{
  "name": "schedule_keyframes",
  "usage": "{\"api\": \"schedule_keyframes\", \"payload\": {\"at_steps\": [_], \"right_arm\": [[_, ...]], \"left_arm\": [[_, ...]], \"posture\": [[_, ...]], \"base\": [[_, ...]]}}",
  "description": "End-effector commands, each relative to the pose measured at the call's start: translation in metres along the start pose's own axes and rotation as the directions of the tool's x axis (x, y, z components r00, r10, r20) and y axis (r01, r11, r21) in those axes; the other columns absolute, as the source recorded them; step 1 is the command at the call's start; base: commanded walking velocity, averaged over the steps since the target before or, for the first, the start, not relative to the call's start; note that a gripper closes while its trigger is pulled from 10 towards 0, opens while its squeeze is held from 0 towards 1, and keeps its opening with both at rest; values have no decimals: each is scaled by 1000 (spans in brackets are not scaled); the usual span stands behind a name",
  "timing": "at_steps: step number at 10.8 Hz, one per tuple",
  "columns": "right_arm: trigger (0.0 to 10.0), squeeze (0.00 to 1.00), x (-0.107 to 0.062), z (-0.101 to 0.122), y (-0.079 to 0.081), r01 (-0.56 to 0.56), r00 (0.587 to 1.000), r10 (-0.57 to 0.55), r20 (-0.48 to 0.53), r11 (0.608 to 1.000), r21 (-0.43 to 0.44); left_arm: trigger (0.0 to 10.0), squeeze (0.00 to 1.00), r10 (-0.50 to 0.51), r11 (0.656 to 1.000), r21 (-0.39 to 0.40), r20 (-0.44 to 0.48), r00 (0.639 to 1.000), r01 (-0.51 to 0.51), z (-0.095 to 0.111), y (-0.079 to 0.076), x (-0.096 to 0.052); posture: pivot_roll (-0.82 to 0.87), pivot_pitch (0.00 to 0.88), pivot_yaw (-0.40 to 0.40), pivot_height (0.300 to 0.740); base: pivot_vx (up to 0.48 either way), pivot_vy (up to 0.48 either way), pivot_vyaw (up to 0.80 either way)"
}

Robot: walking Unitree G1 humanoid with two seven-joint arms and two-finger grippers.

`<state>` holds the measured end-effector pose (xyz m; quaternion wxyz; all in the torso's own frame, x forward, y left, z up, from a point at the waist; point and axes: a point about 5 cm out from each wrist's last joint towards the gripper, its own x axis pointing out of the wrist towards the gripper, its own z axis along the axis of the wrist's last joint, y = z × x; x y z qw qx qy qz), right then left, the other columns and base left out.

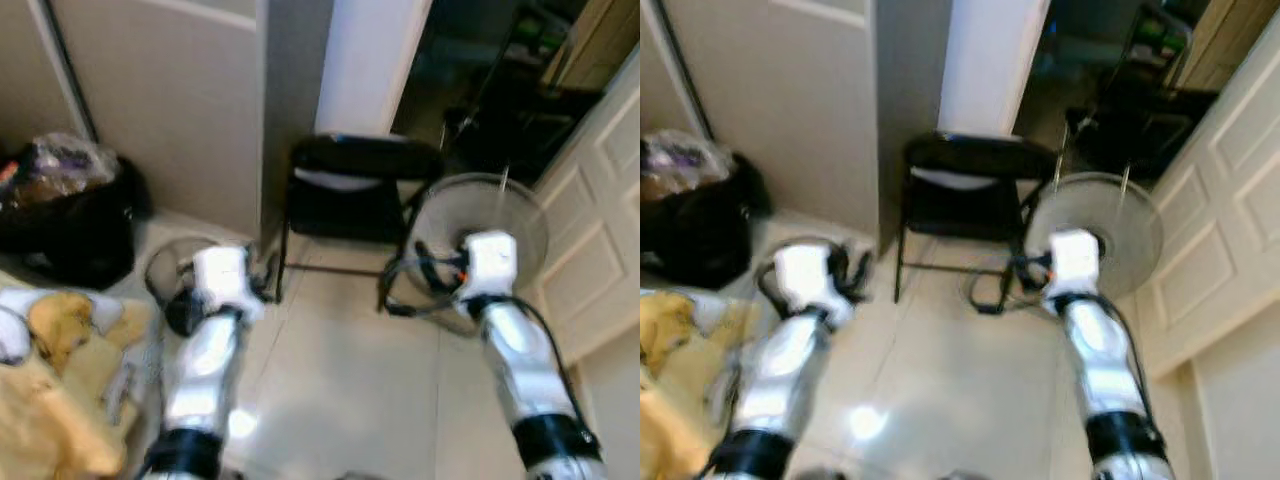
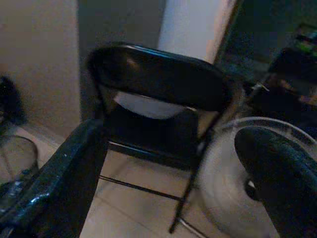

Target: Clean up the room

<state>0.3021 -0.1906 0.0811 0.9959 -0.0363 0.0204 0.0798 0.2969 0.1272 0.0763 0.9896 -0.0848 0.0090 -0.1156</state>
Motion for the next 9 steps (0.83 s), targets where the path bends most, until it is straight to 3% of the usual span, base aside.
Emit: {"api": "schedule_keyframes", "payload": {"at_steps": [1,4,6,7,8,9], "right_arm": [[10000,0,-1,1,-2,9,1000,-9,13,1000,6],[10000,0,-8,-4,-4,53,999,-53,4,999,10],[10000,0,-18,-12,-9,99,995,-98,-8,995,9],[10000,0,-23,-14,-18,185,983,-185,-14,983,-14],[10000,0,-24,-18,-20,212,976,-212,-47,977,-5],[10000,1000,-27,-16,-16,178,984,-177,-12,983,39]], "left_arm": [[10000,0,1,1000,-1,-22,1000,-1,-4,2,-2],[10000,0,-46,999,9,-51,998,47,-8,-3,1],[10000,0,165,985,80,-148,975,-155,-19,26,1],[10000,1000,177,984,9,-128,976,-178,-18,35,-3],[10000,1000,194,980,75,-132,972,-185,-18,39,-5],[10000,1000,206,975,107,-129,970,-193,-17,40,-5]], "posture": [[-67,0,-104,740],[-93,0,-73,740],[-109,0,-59,740],[-113,0,-56,740],[-120,0,-49,740],[-120,0,-47,740]], "base": [[0,-469,0],[0,-464,0],[0,0,-666],[0,0,-581],[0,0,0],[0,0,0]]}}
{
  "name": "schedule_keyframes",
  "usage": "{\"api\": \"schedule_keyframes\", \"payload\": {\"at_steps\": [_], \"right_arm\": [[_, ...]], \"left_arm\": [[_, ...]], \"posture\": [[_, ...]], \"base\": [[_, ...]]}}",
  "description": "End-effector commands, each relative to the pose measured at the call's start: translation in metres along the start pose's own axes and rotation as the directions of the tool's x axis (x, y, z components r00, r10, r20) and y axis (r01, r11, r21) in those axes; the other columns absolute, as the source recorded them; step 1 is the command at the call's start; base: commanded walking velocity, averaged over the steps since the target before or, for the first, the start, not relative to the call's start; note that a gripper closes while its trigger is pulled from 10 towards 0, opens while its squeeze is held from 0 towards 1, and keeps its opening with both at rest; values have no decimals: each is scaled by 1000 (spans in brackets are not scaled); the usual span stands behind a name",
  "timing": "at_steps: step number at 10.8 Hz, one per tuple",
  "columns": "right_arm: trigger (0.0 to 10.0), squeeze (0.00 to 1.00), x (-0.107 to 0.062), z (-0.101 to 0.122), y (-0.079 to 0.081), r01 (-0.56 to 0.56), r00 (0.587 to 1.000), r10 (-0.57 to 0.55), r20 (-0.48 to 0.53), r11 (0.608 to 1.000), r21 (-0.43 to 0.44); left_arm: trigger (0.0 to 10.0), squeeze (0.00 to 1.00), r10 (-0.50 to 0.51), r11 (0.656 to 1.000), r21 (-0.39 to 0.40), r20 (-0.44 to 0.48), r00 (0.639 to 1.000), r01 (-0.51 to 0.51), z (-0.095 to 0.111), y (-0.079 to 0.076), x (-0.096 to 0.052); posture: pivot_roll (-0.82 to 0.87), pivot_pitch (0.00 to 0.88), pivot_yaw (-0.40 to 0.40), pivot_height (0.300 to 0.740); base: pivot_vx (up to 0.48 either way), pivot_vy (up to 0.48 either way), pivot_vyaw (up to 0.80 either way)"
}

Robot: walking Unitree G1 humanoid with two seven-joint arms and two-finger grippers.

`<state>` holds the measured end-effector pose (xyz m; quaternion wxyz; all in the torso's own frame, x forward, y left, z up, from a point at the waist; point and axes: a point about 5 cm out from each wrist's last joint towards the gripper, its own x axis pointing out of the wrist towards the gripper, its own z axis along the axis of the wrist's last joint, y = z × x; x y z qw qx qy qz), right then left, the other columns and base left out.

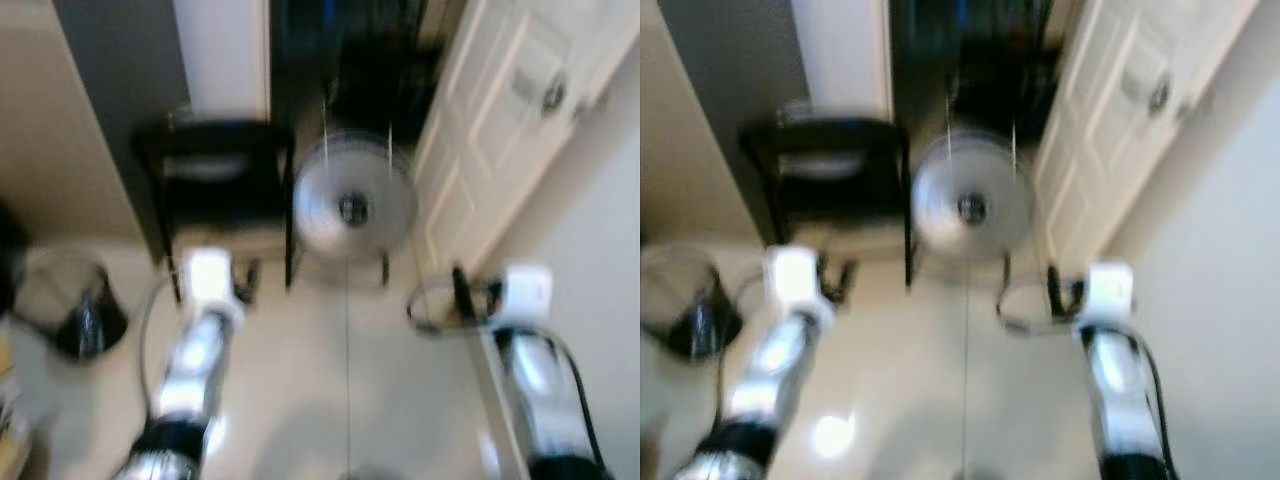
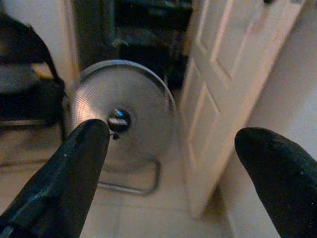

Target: Clean up the room

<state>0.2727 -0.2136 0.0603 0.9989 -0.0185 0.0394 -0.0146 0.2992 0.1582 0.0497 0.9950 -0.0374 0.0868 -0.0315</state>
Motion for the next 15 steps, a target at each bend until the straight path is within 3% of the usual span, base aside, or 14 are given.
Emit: {"api": "schedule_keyframes", "payload": {"at_steps": [1,4,6,9,11,12,13,15], "right_arm": [[10000,1000,1,5,7,-20,1000,20,24,1000,4],[10000,1000,-7,8,20,-93,994,91,68,996,14],[10000,1000,-10,5,17,-80,995,79,53,997,21],[10000,1000,-13,16,25,-134,984,131,119,991,11],[10000,1000,-14,14,14,-74,992,69,102,996,42],[10000,1000,-14,11,9,-40,997,41,66,999,-17],[10000,0,-14,12,11,-45,996,46,73,999,-14],[10000,0,-17,12,12,-53,996,54,68,998,-17]], "left_arm": [[10000,1000,9,1000,11,15,1000,-10,6,2,4],[10000,1000,-25,1000,20,33,999,24,7,-4,3],[10000,1000,-18,999,49,30,999,16,8,-4,4],[10000,1000,-77,997,-6,96,992,78,16,-7,-1],[10000,1000,-98,995,-14,105,990,100,17,-9,0],[10000,0,-151,988,-13,135,979,154,22,-15,-3],[10000,0,-160,987,13,139,977,160,25,-18,-3],[10000,0,-163,986,-4,141,976,165,25,-22,-2]], "posture": [[-121,0,-40,740],[-133,0,-26,740],[-133,0,-23,740],[-125,0,-22,740],[-133,0,-25,740],[-134,0,-26,740],[-138,0,-24,740],[-157,0,-19,740]], "base": [[0,0,0],[0,0,0],[0,0,0],[0,0,0],[0,0,0],[472,0,0],[480,0,0],[480,0,0]]}}
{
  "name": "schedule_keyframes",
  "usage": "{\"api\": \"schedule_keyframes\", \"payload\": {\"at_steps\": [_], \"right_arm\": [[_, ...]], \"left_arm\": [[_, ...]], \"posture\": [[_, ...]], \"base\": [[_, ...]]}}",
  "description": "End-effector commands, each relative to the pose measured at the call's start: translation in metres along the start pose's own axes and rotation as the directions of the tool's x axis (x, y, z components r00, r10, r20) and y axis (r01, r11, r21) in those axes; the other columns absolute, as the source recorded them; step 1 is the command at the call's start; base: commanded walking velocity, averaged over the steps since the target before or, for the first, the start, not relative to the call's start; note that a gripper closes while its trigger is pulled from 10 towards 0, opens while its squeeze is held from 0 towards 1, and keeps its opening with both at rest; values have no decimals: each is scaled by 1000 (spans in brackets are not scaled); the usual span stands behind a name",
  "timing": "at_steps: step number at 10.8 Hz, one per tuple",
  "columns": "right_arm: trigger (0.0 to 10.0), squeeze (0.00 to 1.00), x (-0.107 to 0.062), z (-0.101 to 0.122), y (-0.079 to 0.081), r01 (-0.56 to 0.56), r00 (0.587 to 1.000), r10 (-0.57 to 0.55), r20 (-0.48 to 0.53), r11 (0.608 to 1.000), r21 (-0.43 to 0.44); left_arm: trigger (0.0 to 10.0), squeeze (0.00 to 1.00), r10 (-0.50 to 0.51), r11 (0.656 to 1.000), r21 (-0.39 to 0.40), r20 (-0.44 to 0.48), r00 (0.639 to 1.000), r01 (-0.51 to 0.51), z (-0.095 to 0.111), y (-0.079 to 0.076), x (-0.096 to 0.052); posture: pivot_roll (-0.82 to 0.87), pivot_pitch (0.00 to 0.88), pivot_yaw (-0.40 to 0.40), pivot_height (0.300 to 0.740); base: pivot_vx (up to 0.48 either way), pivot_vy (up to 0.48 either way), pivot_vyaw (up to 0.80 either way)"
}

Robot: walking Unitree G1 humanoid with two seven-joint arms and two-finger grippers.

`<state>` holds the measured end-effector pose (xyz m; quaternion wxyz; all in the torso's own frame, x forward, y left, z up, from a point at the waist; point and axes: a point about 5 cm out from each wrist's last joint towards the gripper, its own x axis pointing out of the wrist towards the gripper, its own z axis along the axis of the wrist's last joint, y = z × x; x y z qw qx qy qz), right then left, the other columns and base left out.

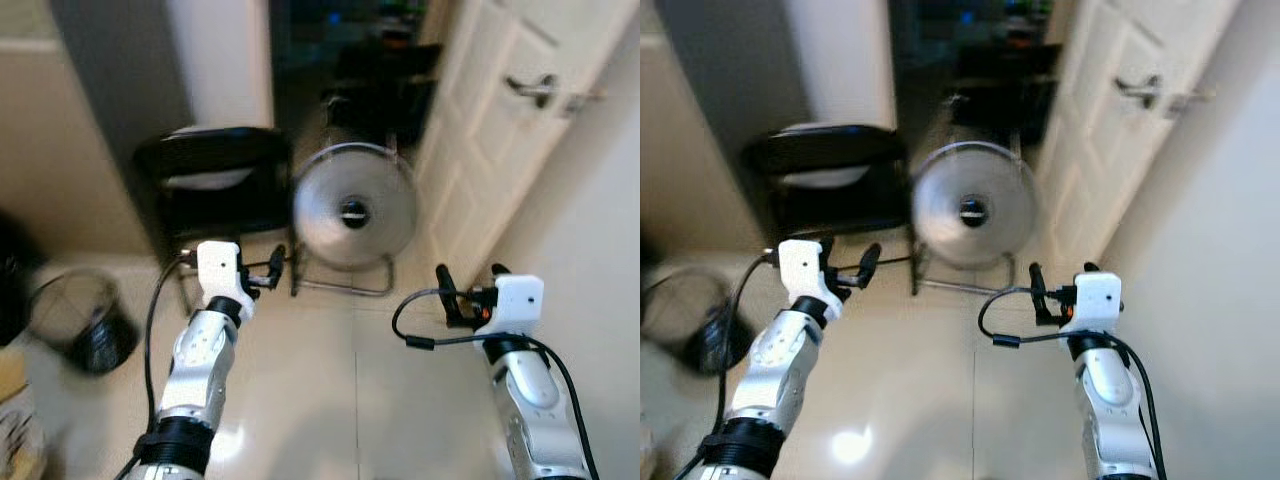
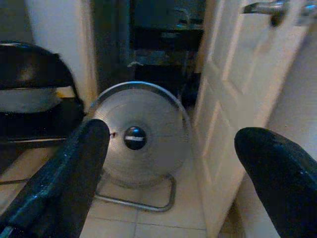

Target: Clean up the room

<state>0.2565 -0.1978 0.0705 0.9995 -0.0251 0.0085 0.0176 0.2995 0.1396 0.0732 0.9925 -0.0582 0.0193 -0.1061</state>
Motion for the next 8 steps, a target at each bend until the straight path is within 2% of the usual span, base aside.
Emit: {"api": "schedule_keyframes", "payload": {"at_steps": [1,2,4,7,8], "right_arm": [[10000,0,-2,3,-6,20,1000,-20,0,1000,-5],[10000,0,-3,-1,-10,51,998,-52,-25,998,-47],[10000,0,0,-1,-12,68,997,-69,-29,997,-32],[10000,0,1,-8,-21,146,987,-147,-65,989,-17],[10000,0,1,-7,-23,158,985,-158,-67,987,-7]], "left_arm": [[10000,0,-28,1000,7,5,1000,28,1,-6,2],[10000,0,-36,999,15,0,999,36,1,-7,3],[10000,0,-66,998,25,-1,998,66,4,-10,9],[10000,0,2,999,-36,-1,1000,-2,4,-4,13],[10000,0,-1,999,-32,-4,1000,1,4,-4,14]], "posture": [[-166,0,-17,740],[-173,0,-12,740],[-179,0,4,740],[-181,0,8,740],[-182,0,6,740]], "base": [[480,0,0],[480,0,0],[480,0,0],[480,0,0],[480,0,0]]}}
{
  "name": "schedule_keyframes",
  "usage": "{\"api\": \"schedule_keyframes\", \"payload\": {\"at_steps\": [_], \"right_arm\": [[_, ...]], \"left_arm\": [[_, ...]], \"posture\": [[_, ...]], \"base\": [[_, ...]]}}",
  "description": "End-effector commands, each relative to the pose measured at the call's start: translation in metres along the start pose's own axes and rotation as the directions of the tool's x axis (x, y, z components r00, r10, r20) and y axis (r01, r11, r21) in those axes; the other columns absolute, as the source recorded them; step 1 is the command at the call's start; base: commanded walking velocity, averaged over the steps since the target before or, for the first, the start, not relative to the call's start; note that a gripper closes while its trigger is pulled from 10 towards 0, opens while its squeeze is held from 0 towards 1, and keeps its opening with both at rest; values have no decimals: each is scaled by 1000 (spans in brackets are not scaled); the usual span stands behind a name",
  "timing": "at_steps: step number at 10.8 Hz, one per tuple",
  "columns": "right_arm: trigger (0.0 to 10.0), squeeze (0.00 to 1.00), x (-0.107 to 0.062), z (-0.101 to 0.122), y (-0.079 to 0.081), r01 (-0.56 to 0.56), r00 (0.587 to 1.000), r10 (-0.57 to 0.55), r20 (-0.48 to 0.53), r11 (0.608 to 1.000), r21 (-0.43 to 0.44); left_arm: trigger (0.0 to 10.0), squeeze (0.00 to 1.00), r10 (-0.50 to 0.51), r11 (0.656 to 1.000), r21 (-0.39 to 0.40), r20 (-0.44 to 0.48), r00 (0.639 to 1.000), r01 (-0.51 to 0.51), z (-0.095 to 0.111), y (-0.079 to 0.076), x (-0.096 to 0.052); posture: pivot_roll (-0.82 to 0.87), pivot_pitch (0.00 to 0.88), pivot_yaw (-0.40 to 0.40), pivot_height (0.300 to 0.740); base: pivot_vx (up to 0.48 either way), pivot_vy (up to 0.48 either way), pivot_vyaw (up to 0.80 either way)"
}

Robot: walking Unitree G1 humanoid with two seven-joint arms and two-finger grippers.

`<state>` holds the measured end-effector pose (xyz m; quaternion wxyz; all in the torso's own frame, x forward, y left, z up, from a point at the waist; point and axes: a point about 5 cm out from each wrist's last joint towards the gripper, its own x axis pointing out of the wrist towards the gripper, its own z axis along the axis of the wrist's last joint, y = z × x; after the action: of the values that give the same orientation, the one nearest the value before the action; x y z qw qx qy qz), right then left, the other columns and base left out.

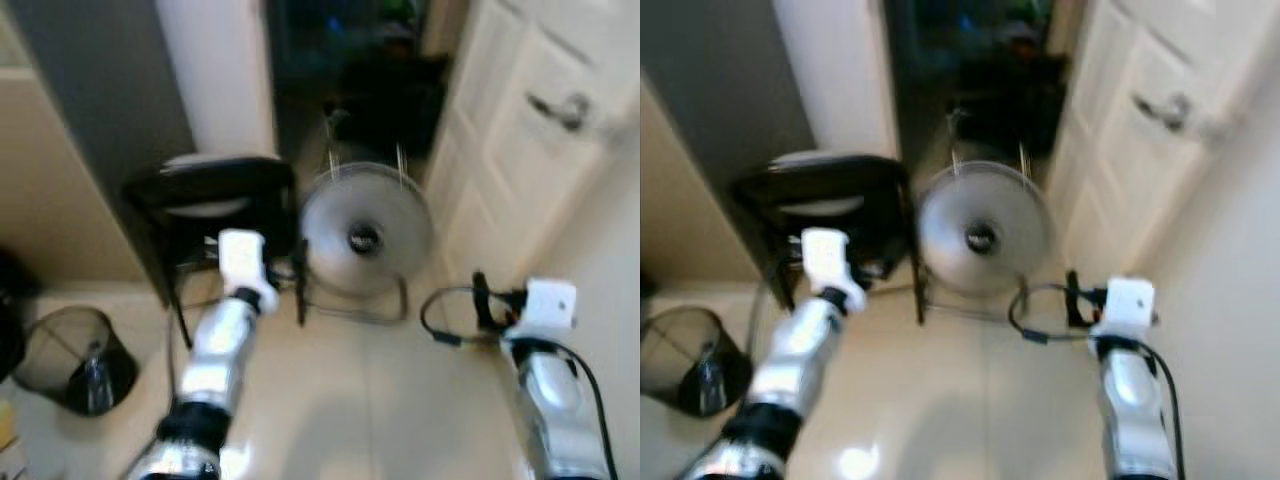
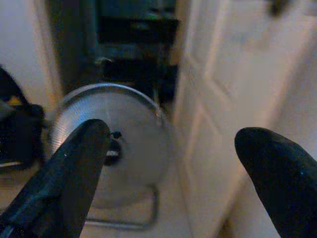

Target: Clean up the room

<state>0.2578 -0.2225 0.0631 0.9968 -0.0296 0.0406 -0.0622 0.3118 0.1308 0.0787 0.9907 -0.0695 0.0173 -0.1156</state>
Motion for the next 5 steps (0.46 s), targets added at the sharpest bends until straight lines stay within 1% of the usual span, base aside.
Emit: {"api": "schedule_keyframes", "payload": {"at_steps": [1,3,5], "right_arm": [[10000,0,-1,0,1,-3,1000,3,0,1000,3],[10000,0,-1,-1,1,-3,1000,3,0,1000,4],[10000,0,2,1,1,-7,1000,7,6,1000,4]], "left_arm": [[10000,0,14,1000,-5,-10,1000,-14,-2,2,0],[10000,0,8,1000,-4,-11,1000,-9,-3,1,0],[10000,0,-30,999,13,-15,999,30,-4,-5,3]], "posture": [[-181,0,5,740],[-185,0,6,740],[-191,0,10,740]], "base": [[480,0,0],[480,0,0],[480,0,0]]}}
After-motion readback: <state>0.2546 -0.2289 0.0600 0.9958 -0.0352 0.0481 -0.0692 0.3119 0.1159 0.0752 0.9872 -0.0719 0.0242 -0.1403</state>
